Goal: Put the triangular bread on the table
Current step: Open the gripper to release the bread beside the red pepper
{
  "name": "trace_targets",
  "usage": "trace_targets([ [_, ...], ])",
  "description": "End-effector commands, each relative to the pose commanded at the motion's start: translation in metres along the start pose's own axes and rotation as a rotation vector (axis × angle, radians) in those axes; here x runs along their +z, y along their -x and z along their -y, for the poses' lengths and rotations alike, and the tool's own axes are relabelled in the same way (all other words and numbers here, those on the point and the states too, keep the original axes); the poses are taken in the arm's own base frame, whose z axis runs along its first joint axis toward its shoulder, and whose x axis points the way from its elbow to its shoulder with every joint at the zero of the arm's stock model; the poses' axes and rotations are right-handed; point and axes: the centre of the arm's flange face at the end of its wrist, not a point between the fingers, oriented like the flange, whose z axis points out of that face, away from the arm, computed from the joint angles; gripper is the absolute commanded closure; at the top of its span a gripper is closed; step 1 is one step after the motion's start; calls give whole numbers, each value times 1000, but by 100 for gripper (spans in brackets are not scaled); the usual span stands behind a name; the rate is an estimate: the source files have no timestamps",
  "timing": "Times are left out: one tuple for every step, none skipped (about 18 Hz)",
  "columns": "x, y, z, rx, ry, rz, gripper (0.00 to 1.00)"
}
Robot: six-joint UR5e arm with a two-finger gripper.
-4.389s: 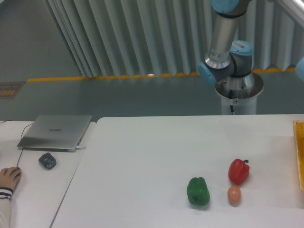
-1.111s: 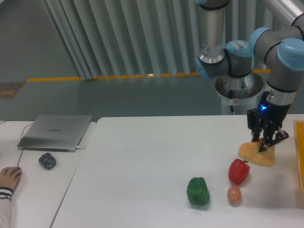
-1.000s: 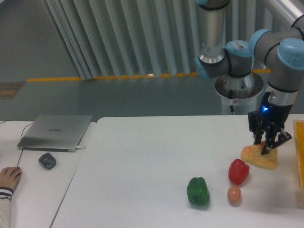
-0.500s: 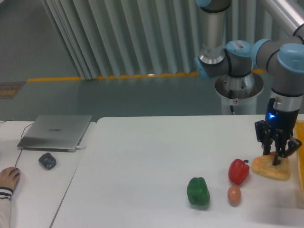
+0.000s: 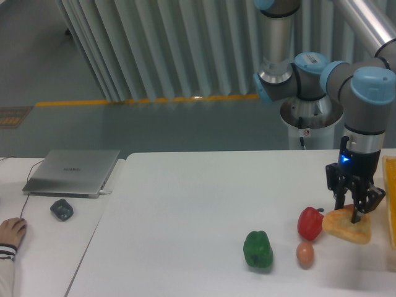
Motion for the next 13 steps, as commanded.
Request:
trace_targets([
  [0,0,-1,0,6,2,18],
  [-1,1,-2,2,10,5,17],
  [-2,2,-3,-1,11,8,17],
  [-2,2,-3,-1,11,8,17],
  [-3,2,-4,-2,11,10,17],
  [-3,2,-4,-2,12,8,17],
  [-3,2,-4,-2,12,8,17],
  [-4,2,-4,-4,11,10,17],
  [-4,2,-5,-4,11,7,17],
  [-3,2,-6,-6,15,2,17],
  [2,-1,-11,-10,20,-10,17],
  [4,-1,-13,-9,21,-13,16],
  [5,-2,-13,-4,22,-12,2],
])
